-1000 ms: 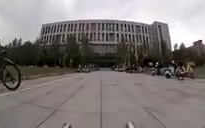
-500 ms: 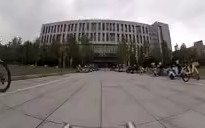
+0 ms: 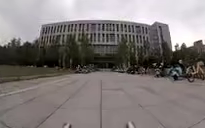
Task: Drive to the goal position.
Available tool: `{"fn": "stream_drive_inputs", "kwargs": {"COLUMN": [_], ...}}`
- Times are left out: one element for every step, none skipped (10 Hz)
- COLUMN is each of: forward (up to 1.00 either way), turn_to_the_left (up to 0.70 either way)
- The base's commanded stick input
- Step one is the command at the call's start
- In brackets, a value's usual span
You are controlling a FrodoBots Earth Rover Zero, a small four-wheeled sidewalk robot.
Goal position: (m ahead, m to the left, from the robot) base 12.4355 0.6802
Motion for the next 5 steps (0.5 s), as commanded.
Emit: {"fn": "stream_drive_inputs", "kwargs": {"forward": [0.7,0.7,0.7,0.7,0.7], "turn_to_the_left": [0.0,0.0,0.0,0.0,0.0]}}
